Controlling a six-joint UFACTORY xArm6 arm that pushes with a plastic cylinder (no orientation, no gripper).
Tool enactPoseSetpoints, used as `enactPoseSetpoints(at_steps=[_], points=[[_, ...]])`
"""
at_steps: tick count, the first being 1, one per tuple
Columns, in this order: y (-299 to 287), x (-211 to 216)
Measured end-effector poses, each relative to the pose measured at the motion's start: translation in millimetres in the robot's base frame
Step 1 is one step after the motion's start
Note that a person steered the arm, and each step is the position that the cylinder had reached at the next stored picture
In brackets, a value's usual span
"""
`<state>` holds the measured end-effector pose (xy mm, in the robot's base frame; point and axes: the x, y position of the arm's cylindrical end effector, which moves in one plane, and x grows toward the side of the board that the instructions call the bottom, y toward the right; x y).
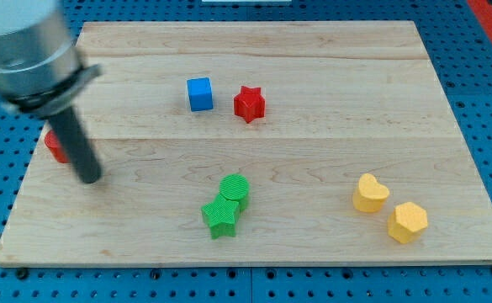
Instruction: Push the red circle into the red star
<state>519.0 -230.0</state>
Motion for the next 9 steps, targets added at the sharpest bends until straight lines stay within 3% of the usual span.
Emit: enactPoseSetpoints(at_steps=[1, 2, 4, 5, 6, 7, 9], points=[[-74, -39], [-6, -77], [158, -83], [198, -84], [165, -96], [169, -135], [118, -225]])
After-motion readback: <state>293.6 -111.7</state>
